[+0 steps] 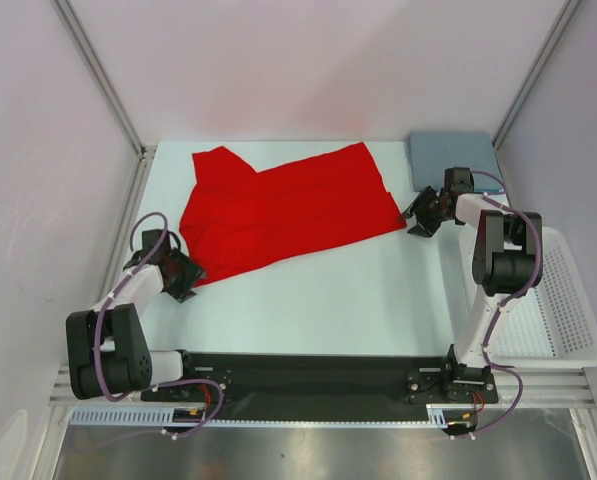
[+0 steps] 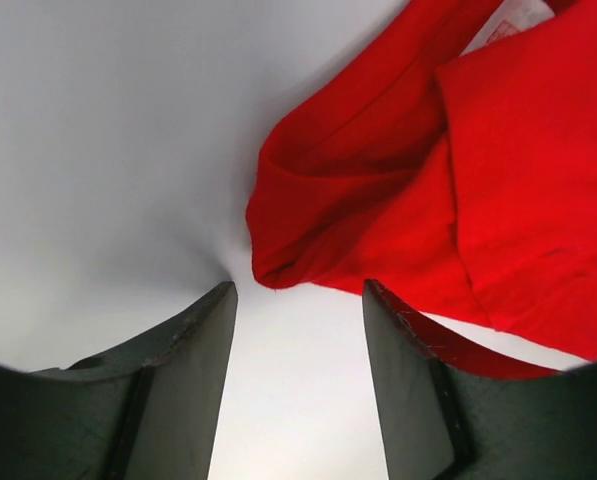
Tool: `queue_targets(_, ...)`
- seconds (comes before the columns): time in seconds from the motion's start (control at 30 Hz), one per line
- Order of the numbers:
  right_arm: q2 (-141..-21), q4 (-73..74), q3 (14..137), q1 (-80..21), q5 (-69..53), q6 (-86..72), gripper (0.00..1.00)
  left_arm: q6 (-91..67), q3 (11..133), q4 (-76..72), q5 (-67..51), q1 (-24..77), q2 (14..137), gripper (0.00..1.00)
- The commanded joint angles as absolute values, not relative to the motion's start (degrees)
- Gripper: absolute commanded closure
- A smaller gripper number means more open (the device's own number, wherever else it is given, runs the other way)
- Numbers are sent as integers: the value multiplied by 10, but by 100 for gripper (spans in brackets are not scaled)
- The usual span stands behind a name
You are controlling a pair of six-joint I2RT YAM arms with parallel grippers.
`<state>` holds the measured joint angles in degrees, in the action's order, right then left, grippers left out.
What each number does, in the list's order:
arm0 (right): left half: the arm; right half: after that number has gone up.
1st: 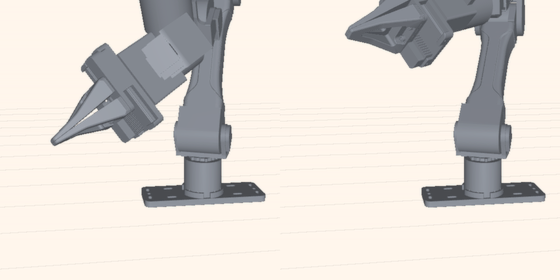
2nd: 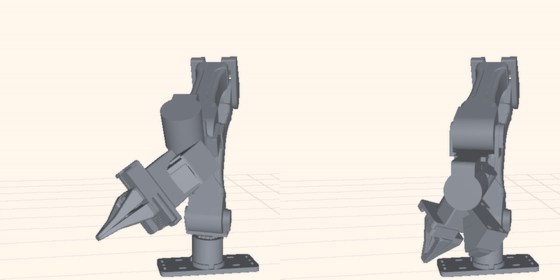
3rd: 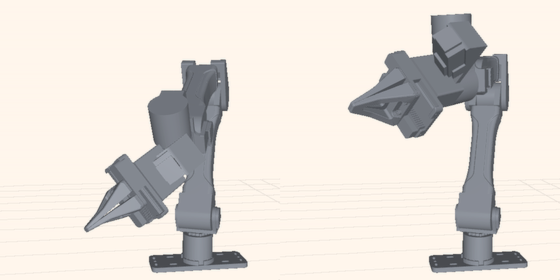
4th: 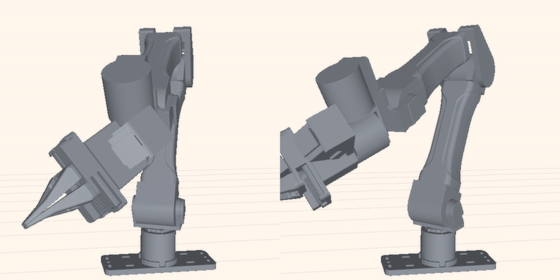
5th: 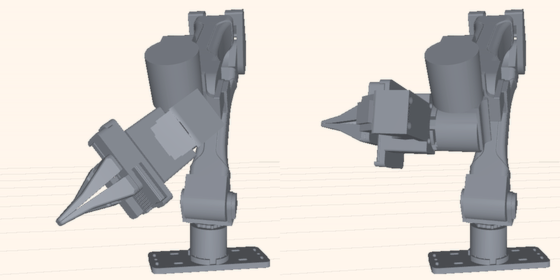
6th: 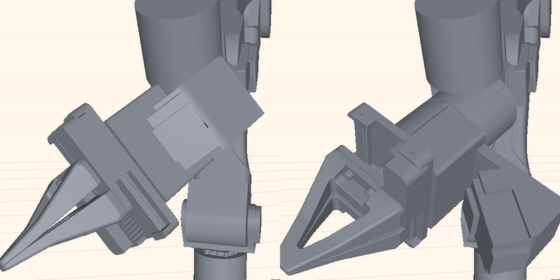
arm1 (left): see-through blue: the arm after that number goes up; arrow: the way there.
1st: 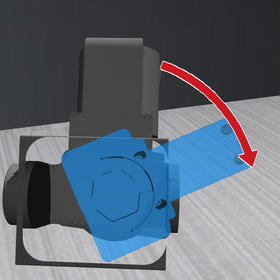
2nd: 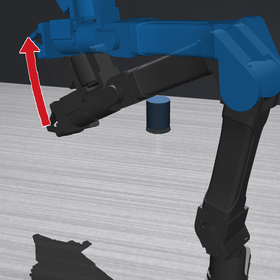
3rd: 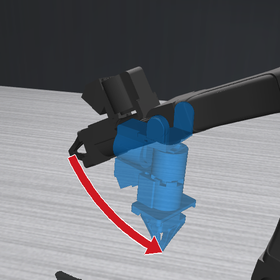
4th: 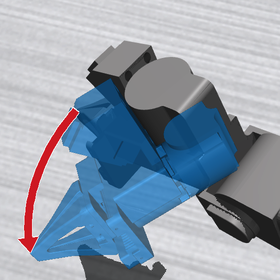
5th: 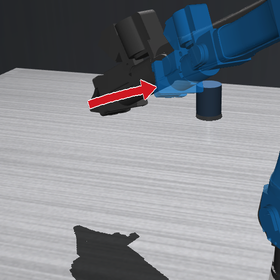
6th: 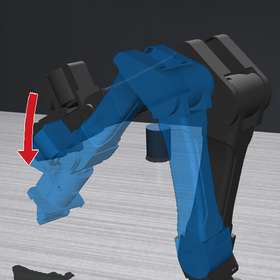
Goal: Fold and stack the t-shirts
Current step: Fold the tshirt
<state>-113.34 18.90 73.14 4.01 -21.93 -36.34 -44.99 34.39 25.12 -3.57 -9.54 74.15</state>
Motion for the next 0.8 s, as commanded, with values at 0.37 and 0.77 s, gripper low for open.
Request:
queue_targets(0.37, -1168, 198, 750, 40, -209, -364, 54, -425, 361, 226, -4, -107, 780, 62)
queue_targets(0.77, -1159, 184, 723, 39, -213, -343, 100, -404, 369, 223, -2, -126, 793, 99)
